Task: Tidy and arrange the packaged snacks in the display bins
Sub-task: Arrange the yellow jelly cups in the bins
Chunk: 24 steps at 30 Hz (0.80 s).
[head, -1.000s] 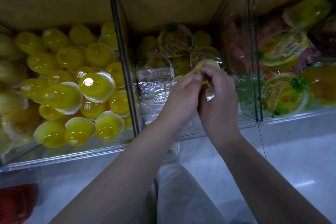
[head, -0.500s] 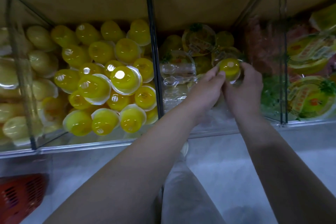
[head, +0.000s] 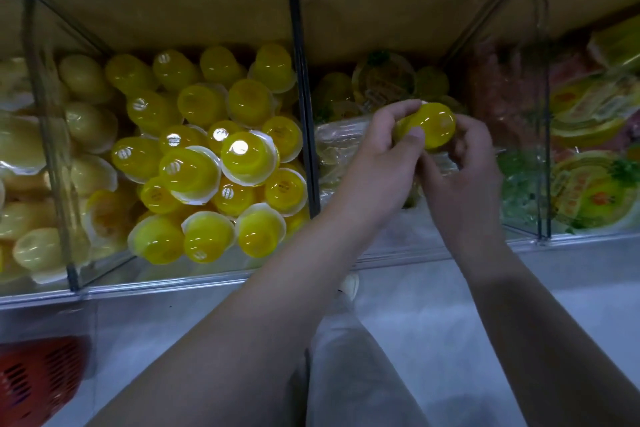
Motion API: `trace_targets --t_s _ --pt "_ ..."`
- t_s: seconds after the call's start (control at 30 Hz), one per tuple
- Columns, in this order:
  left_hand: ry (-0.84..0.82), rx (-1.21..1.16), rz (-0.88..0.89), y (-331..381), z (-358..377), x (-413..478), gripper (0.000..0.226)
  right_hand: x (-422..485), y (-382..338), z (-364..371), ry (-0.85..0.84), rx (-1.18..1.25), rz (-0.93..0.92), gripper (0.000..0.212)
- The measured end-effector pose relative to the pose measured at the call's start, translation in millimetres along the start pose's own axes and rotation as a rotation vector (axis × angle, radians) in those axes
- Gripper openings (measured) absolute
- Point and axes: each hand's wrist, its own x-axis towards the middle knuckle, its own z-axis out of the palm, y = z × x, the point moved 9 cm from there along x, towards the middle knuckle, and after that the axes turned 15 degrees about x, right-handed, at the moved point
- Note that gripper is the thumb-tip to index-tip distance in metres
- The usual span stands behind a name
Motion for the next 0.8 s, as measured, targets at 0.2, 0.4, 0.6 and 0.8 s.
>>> trace_targets --t_s 0.2,0.4,0.6,0.8 --pt "0.006 0.021 0.089 13.1 -36.0 -26.0 0.044 -18.3 -46.5 17.3 0.070 0.032 -0.117 0.045" --pt "-0.054 -0.015 0.101 23.1 -56.5 -39.9 0.046 -30.0 -87.6 30.4 0.099 0.033 -0.167 0.049" --pt "0.018 -0.008 0.154 31.3 -104.2 -50.3 0.042 -34.8 -114.6 65.3 0.070 0.005 -0.215 0.053" --pt "0.132 0.085 0.151 19.1 -163.6 -54.1 0.046 -35.0 -118.1 126.3 -0.039 0.015 -0.137 0.053"
